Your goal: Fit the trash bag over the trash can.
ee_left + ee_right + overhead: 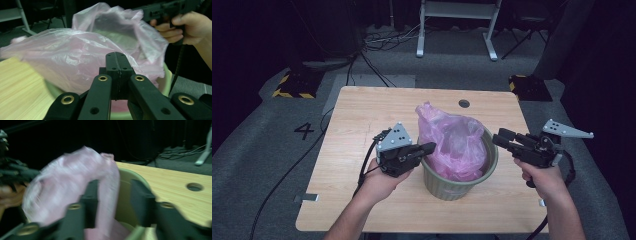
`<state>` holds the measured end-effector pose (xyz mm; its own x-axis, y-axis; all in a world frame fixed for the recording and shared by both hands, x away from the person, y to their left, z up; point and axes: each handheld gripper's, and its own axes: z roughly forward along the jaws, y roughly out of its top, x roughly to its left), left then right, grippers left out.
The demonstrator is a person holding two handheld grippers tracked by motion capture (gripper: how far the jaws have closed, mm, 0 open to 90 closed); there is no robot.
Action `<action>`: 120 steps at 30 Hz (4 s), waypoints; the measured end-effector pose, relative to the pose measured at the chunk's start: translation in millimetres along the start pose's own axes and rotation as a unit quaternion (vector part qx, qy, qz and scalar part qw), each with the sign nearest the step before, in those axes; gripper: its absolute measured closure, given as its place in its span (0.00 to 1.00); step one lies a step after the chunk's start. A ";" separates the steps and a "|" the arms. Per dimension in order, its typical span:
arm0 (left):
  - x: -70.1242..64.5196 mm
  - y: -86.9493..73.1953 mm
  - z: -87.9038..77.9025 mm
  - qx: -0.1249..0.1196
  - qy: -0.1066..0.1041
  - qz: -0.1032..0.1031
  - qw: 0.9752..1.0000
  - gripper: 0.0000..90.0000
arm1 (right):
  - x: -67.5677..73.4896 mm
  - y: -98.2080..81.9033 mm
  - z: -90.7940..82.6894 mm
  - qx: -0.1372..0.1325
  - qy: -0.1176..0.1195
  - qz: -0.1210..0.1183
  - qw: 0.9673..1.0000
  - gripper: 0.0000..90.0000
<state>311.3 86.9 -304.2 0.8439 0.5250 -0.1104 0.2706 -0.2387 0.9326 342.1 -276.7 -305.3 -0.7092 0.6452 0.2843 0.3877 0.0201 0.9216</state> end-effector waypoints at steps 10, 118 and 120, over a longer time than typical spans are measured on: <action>-7.0 2.6 10.4 0.004 -0.010 0.007 1.000 1.00 | 7.6 14.2 46.8 0.045 0.010 0.021 0.999 0.52; 39.2 -116.1 -9.5 0.055 -0.024 -0.132 0.989 1.00 | -47.6 -86.9 -17.7 0.127 -0.044 0.032 0.990 1.00; 38.6 -118.0 -11.0 0.056 -0.029 -0.133 0.989 1.00 | -45.6 -89.4 -19.1 0.121 -0.037 0.032 0.992 1.00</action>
<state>306.9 144.3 -414.7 0.7602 0.5351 -0.3684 0.5329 -0.1893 0.8247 328.5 -322.5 -395.6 -0.6374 0.7045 0.3122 0.5664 0.1536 0.8097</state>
